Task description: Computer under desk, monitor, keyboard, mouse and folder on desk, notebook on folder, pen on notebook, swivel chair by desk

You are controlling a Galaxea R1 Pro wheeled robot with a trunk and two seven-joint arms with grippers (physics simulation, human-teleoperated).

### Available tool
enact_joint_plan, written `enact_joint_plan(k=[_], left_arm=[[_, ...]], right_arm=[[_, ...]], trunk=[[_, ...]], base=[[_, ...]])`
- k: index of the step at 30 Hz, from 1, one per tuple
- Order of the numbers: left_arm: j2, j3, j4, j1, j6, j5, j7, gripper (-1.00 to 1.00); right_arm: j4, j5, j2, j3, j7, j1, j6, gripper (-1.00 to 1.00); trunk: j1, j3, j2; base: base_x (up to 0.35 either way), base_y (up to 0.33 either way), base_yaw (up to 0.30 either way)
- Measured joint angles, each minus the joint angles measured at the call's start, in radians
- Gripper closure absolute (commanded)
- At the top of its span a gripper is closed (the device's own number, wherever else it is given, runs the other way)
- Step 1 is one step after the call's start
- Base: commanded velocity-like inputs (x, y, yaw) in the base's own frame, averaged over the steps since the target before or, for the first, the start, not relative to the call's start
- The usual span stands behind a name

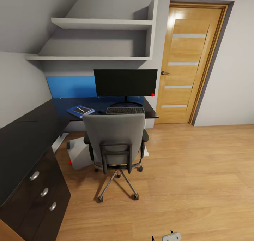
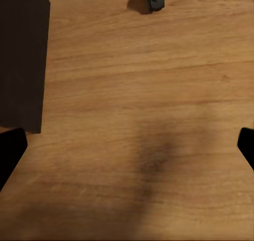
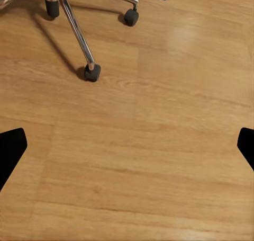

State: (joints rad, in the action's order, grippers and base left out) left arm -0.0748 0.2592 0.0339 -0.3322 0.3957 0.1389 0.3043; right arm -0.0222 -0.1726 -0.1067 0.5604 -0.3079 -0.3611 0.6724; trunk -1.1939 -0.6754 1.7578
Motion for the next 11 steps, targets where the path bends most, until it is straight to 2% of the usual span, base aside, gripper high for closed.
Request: enact_joint_plan(k=[3, 6, 8, 11], left_arm=[[0.006, 0.0, -0.001, 0.0, -0.009, 0.0, 0.0, -1.0], [0.011, -0.005, 0.001, 0.0, -0.103, 0.001, 0.0, -1.0], [0.011, -0.019, 0.002, 0.0, -0.13, 0.0, 0.0, -1.0], [0.01, -0.026, 0.002, 0.0, -0.137, 0.0, -0.001, -1.0]], right_arm=[[0.0, 0.0, 0.0, 0.0, 0.0, 0.0, 0.0, -1.0], [0.0, 0.0, 0.0, 0.0, 0.0, 0.0, 0.0, -1.0], [0.0, 0.0, 0.0, 0.0, 0.0, 0.0, 0.0, -1.0], [0.0, 0.0, 0.0, 0.0, 0.0, 0.0, 0.0, -1.0]], trunk=[[0.012, 0.009, -0.021], [0.023, 0.019, -0.042], [0.031, 0.025, -0.056], [0.042, 0.034, -0.077]], base=[[0.0, 0.0, 0.0], [0.0, 0.0, 0.0], [0.0, 0.0, 0.0], [0.0, 0.0, 0.0]])
